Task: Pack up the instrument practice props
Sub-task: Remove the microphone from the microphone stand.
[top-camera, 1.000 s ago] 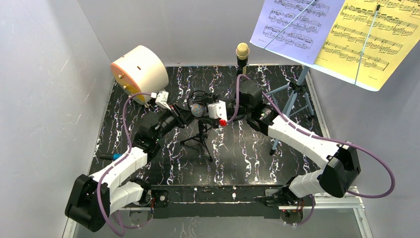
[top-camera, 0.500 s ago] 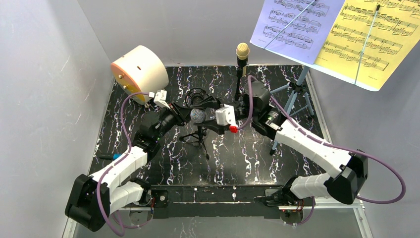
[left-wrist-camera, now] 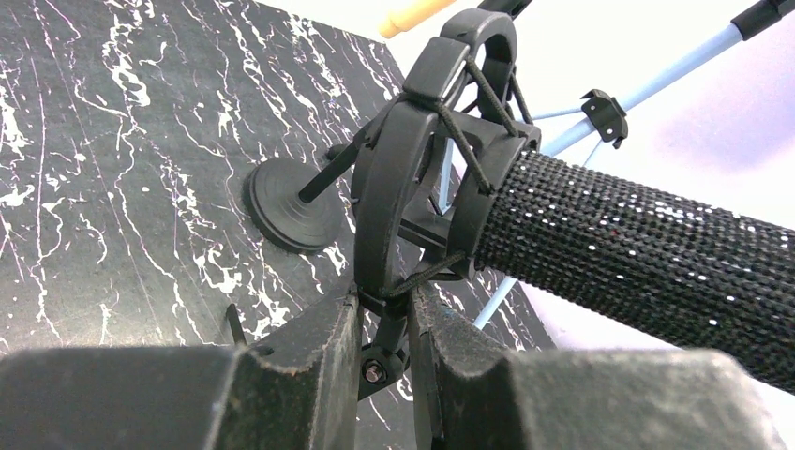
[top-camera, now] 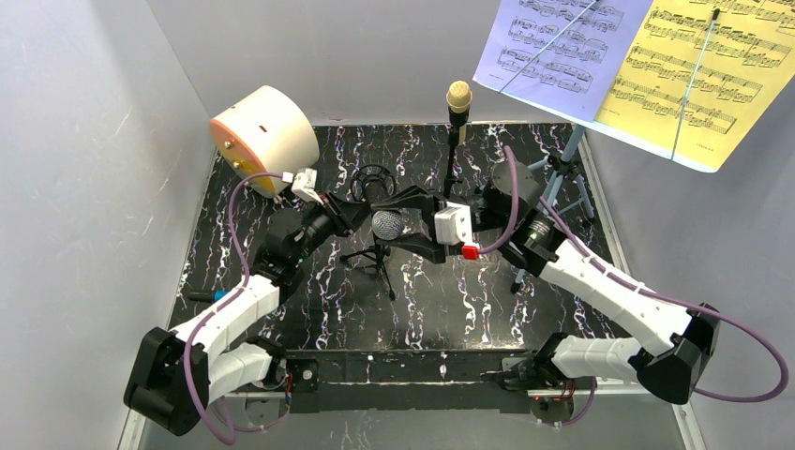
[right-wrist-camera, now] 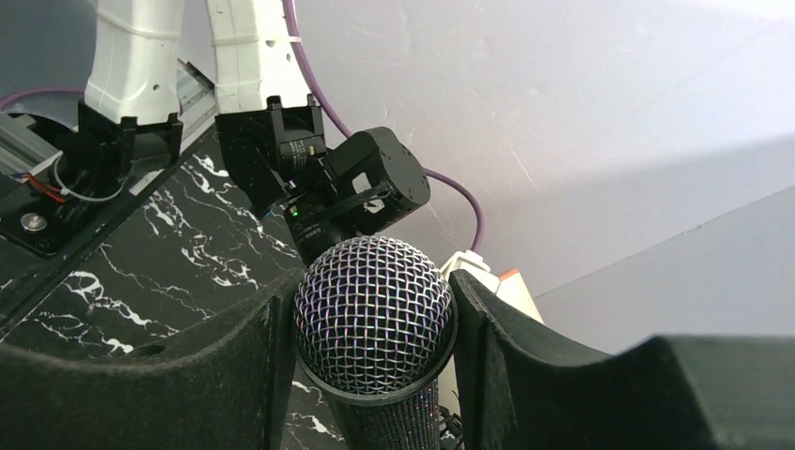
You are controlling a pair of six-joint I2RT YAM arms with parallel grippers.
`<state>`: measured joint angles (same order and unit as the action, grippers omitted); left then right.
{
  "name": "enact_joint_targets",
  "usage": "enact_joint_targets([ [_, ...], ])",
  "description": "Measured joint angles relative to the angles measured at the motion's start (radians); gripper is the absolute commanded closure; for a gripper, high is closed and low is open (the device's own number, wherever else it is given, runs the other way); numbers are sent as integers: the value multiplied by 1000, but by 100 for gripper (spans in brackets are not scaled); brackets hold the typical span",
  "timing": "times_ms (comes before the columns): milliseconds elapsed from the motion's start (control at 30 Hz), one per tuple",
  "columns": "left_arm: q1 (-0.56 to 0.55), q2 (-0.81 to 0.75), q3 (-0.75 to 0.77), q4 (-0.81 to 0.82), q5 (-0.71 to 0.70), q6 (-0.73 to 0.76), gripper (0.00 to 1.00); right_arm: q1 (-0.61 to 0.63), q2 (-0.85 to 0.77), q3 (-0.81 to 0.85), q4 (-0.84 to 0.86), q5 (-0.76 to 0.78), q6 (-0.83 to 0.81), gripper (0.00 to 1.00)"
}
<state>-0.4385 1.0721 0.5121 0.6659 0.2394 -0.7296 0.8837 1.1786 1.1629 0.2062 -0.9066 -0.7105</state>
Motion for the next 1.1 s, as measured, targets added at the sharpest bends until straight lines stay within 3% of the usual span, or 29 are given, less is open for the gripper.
enact_joint_targets([
  [367, 1, -18, 15, -50, -16, 39, 85, 7, -102, -133, 74, 2, 171, 99],
  [567, 3, -32, 19, -84, -27, 76, 53, 7, -140, -162, 111, 10, 248, 99],
  [667, 4, -52, 21, -143, -39, 111, 46, 7, -156, -193, 130, 37, 304, 99],
  [1100, 5, -219, 101, -489, -54, 256, 29, 8, -158, -433, 261, 409, 789, 99],
])
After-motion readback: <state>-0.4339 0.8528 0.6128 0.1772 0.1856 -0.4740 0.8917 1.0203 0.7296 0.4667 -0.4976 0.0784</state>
